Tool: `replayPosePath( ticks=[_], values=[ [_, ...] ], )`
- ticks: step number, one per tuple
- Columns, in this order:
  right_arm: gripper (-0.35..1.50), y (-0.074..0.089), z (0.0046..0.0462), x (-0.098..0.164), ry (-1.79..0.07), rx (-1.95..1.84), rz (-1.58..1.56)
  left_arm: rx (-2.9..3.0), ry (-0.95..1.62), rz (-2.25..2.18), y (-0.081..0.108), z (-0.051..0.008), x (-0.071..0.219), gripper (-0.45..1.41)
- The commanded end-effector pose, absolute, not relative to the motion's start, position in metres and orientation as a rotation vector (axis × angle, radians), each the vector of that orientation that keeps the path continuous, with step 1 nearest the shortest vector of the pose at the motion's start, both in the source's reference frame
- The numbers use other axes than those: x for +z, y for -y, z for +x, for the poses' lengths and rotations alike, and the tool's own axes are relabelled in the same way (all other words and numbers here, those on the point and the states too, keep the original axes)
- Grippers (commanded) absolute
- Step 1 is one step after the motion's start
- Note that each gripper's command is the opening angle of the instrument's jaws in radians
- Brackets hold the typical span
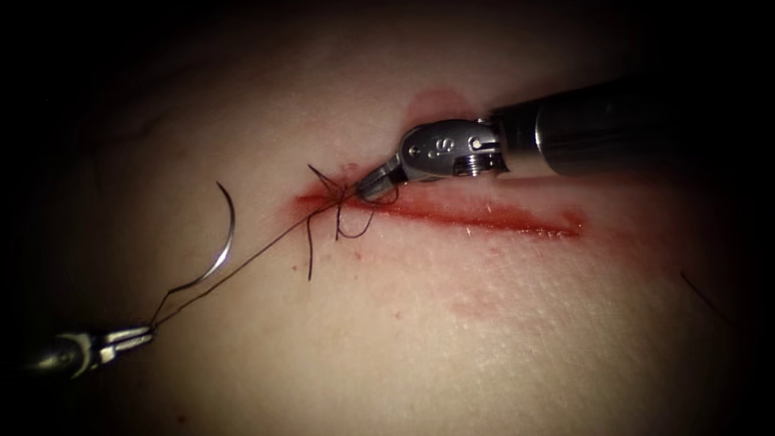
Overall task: Wound Closure
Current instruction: Pull the right gripper up and the left gripper down to tension the knot.
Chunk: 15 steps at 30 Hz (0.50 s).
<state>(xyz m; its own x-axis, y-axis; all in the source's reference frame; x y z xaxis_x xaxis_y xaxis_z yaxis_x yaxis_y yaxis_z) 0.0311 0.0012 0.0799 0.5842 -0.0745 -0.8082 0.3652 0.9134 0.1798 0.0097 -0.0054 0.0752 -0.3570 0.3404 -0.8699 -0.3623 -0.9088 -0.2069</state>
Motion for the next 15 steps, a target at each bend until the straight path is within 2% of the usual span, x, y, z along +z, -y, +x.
replayPosePath(
  ticks=[1, 15],
  values=[
    [-0.35, -0.0019, 0.0311, 0.0814, -0.911, -0.243, 0.331, 2.278, -0.026, -1.458, 0.0067, 0.0095, 0.0758, -0.35],
    [-0.35, -0.0044, 0.0294, 0.0838, -0.913, -0.13, 0.303, 2.22, -0.031, -1.398, 0.0165, 0.0161, 0.0742, -0.35]
  ],
)
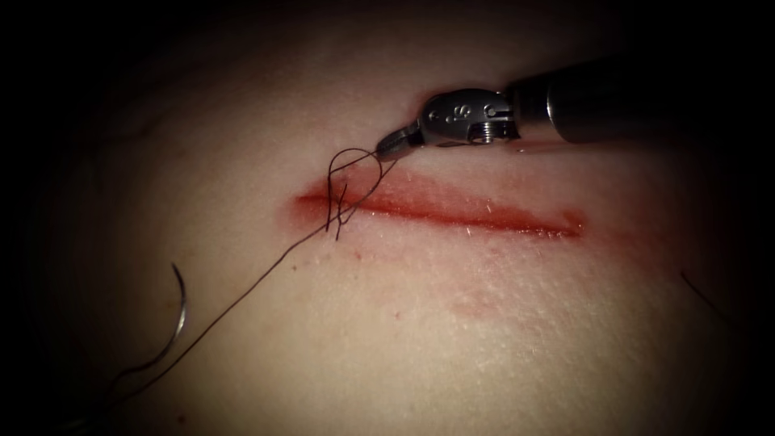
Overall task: Wound Closure
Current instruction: Pull the right gripper up and the left gripper down to tension the knot.
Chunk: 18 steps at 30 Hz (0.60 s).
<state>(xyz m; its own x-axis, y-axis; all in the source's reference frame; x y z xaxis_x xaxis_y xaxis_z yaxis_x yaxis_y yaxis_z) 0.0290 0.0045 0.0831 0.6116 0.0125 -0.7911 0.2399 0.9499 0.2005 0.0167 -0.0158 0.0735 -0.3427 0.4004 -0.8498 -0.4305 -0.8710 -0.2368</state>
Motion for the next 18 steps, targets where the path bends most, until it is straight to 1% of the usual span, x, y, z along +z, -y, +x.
replayPosePath(
  ticks=[1, 10, 18],
  values=[
    [-0.35, -0.0045, 0.0294, 0.0838, -0.92, -0.119, 0.301, 2.223, -0.035, -1.396, 0.0169, 0.0165, 0.0742, -0.35],
    [-0.35, -0.0068, 0.0292, 0.0848, -0.927, 0.0, 0.252, 2.206, -0.031, -1.349, 0.021, 0.0207, 0.0746, -0.35],
    [-0.35, -0.0111, 0.0287, 0.0863, -0.903, 0.183, 0.113, 2.209, -0.046, -1.316, 0.0231, 0.0242, 0.0736, -0.35]
  ],
)
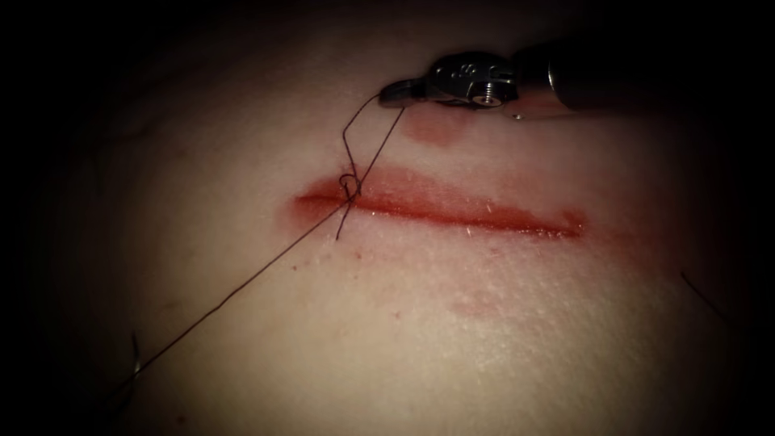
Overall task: Wound Closure
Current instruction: Pull the right gripper up and the left gripper down to tension the knot.
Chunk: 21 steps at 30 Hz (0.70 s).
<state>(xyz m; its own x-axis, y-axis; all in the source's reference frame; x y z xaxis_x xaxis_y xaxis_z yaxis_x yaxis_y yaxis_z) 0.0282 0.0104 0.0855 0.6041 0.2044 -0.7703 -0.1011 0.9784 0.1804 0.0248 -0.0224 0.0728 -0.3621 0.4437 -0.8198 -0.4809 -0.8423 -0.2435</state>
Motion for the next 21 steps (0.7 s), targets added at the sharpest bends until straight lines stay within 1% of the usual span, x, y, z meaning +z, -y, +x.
replayPosePath(
  ticks=[1, 9, 13, 21],
  values=[
    [-0.35, -0.0115, 0.0287, 0.0865, -0.897, 0.196, 0.1, 2.206, -0.044, -1.311, 0.0234, 0.0245, 0.0734, -0.35],
    [-0.35, -0.0141, 0.0287, 0.0888, -0.895, 0.294, 0.029, 2.203, -0.062, -1.298, 0.0252, 0.0257, 0.0727, -0.35],
    [-0.35, -0.0143, 0.0286, 0.0896, -0.909, 0.369, 0.033, 2.2, -0.06, -1.277, 0.0267, 0.0269, 0.0725, -0.35],
    [-0.35, -0.0131, 0.0286, 0.0903, -0.902, 0.389, 0.042, 2.19, -0.051, -1.243, 0.0291, 0.029, 0.0724, -0.35]
  ],
)
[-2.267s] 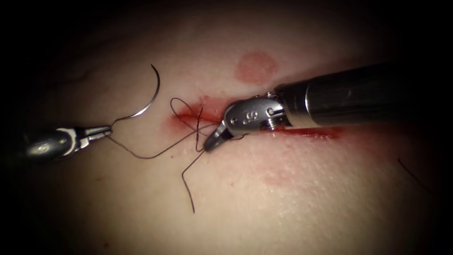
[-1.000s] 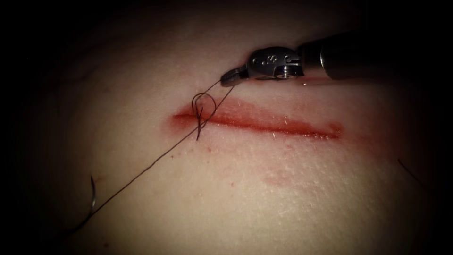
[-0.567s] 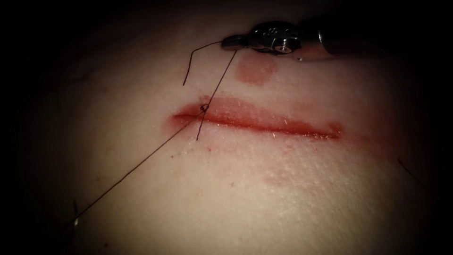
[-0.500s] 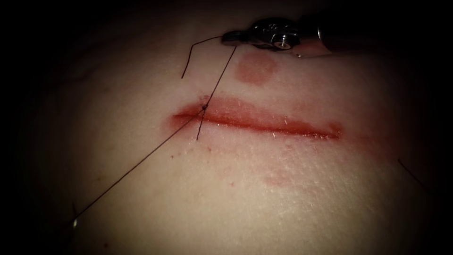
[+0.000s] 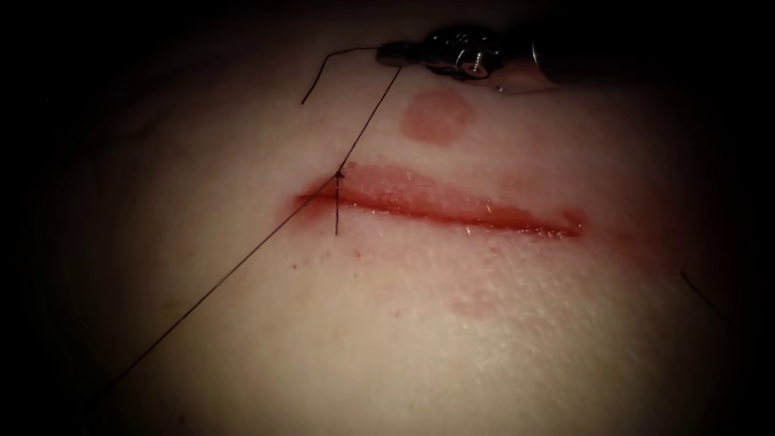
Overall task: Wound Closure
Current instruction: Pull the right gripper up and the left gripper down to tension the knot.
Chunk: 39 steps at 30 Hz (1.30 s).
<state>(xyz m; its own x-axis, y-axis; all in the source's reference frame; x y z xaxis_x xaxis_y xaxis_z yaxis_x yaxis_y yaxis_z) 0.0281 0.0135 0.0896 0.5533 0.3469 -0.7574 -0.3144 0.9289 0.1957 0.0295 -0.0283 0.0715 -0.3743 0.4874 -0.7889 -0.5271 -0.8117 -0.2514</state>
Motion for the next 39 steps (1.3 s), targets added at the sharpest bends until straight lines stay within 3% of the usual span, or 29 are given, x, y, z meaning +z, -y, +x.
replayPosePath(
  ticks=[1, 22, 39],
  values=[
    [-0.35, -0.0129, 0.0286, 0.0905, -0.891, 0.386, 0.047, 2.191, -0.052, -1.239, 0.0291, 0.0291, 0.0724, -0.35],
    [-0.35, -0.0127, 0.0249, 0.0923, -0.82, 0.392, 0.022, 2.194, -0.05, -1.238, 0.029, 0.0293, 0.0729, -0.35],
    [-0.35, -0.0121, 0.0248, 0.0918, -0.825, 0.363, 0.018, 2.195, -0.038, -1.24, 0.0282, 0.0286, 0.0737, -0.35]
  ],
)
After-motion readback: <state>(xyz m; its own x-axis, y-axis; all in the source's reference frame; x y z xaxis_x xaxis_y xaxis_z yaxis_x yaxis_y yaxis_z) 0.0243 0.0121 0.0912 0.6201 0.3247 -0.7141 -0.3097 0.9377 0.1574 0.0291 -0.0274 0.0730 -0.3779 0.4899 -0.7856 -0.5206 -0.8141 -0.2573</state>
